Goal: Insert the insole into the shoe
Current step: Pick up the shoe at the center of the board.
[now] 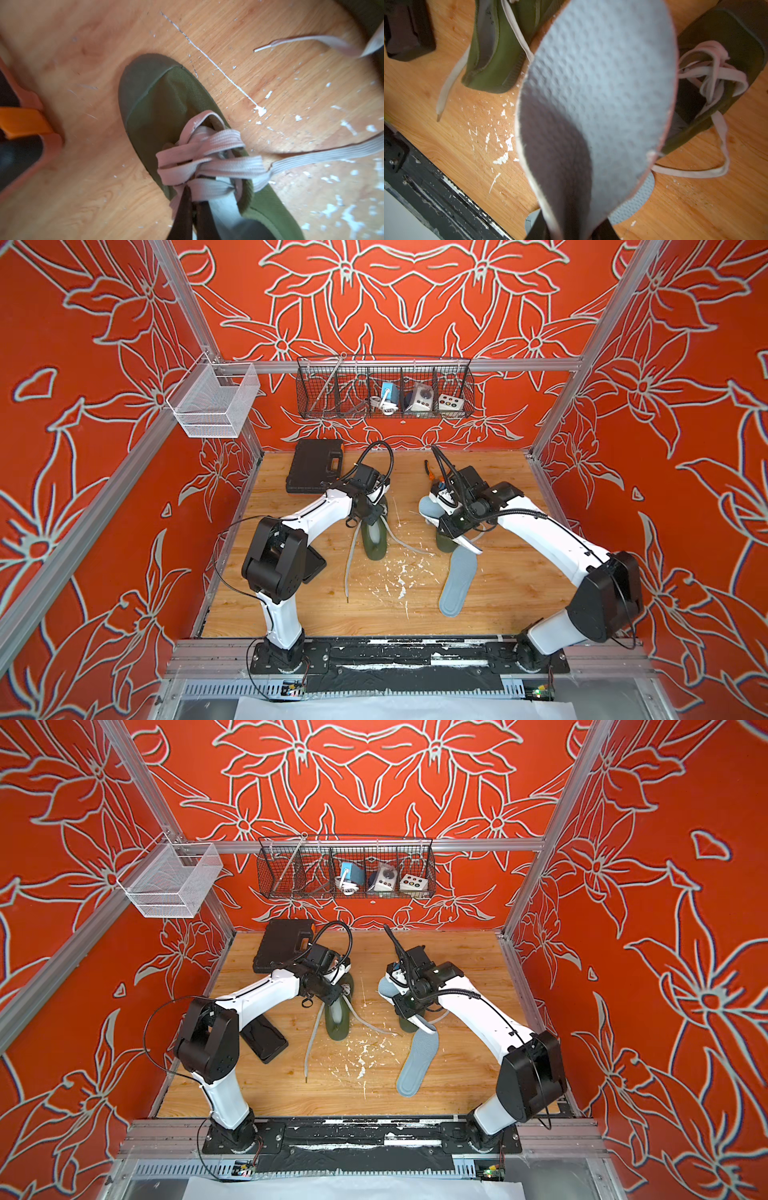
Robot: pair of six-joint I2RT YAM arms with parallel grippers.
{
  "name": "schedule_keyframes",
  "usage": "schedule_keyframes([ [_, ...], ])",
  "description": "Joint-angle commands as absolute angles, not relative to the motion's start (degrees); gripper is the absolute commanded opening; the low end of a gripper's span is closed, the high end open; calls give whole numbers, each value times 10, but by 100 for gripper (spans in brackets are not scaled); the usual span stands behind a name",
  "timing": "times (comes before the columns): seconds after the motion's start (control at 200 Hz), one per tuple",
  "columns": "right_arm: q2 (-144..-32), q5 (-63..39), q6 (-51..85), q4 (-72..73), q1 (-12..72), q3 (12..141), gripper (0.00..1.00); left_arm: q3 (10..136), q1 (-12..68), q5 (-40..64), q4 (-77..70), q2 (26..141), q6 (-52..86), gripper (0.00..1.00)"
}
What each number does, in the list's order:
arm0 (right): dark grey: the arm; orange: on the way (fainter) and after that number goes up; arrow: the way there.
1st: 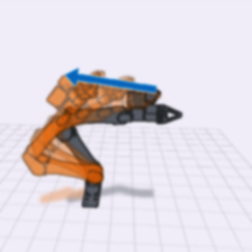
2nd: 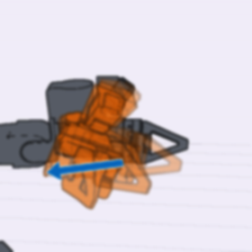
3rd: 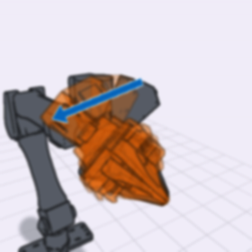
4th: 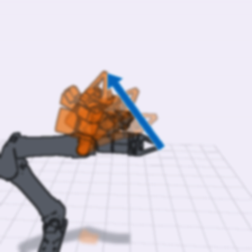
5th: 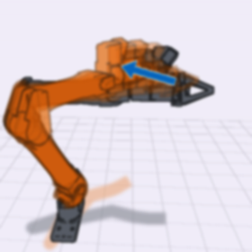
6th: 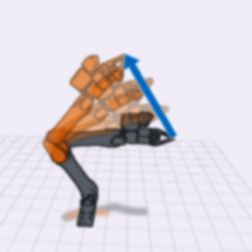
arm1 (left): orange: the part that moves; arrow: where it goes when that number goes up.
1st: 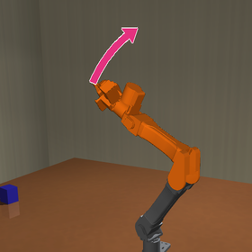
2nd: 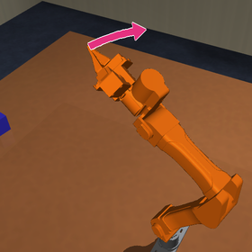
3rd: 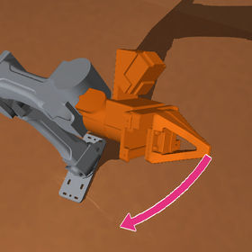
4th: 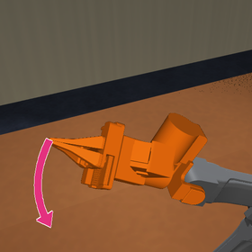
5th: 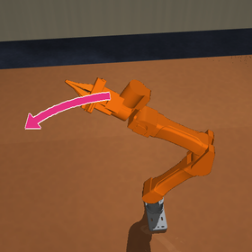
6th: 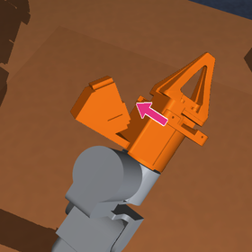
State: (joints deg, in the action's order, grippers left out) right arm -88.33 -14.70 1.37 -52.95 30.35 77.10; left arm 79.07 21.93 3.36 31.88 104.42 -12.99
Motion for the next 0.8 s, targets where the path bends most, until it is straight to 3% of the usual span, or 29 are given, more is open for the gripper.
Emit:
schedule_keyframes([
  [0.0, -900, -113, -30, -631, 300, 804, 23, 811, 200, 142, 386, 1041, -48, 0],
  [0.23, -910, -112, -52, -685, 305, 839, 21, 817, 158, 343, 384, 1036, 60, 0],
  [0.796, -943, 48, -147, -730, 427, 900, 16, 634, 153, 483, 177, 977, 249, 0],
])
